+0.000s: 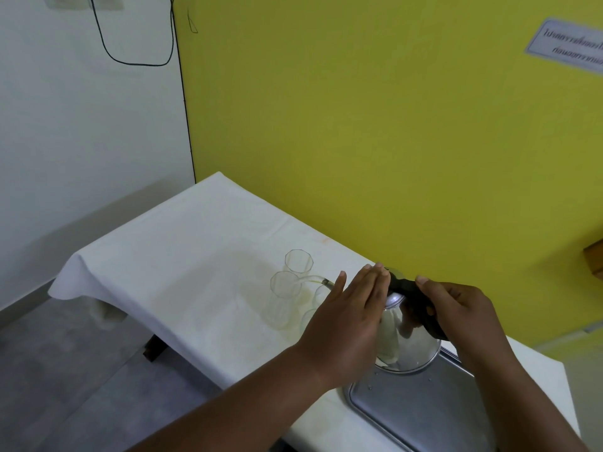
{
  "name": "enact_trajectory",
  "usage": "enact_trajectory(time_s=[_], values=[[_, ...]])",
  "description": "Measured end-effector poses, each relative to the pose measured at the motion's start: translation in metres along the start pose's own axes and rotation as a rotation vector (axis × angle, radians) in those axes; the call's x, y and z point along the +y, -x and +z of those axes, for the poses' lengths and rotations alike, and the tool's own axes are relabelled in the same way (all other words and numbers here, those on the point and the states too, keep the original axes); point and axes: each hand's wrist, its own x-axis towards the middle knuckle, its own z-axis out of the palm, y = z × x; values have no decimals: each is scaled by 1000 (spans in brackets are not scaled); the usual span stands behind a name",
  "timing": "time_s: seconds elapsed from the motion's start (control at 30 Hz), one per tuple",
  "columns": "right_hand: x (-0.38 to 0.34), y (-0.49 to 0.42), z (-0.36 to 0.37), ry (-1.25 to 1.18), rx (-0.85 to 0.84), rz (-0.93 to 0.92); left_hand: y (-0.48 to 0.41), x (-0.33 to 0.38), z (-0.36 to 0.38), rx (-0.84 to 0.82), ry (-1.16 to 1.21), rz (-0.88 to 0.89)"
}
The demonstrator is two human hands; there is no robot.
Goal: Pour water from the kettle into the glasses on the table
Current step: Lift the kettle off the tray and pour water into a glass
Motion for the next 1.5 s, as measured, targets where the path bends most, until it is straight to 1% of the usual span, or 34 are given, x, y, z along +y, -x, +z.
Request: enact_trajectory(time_s=[0.17,0.33,0.67,1.5], values=[[-5,2,-2,14,7,-16,-1,0,-1,-6,1,-5],[-9,1,-3,14,60,-28,-1,0,-1,-9,7,-4],[-13,2,-2,32,101,-8,-1,-1,-2,-8,41,-7],[-24,10,-5,83,104,-8,1,3,-7,14,52,11]])
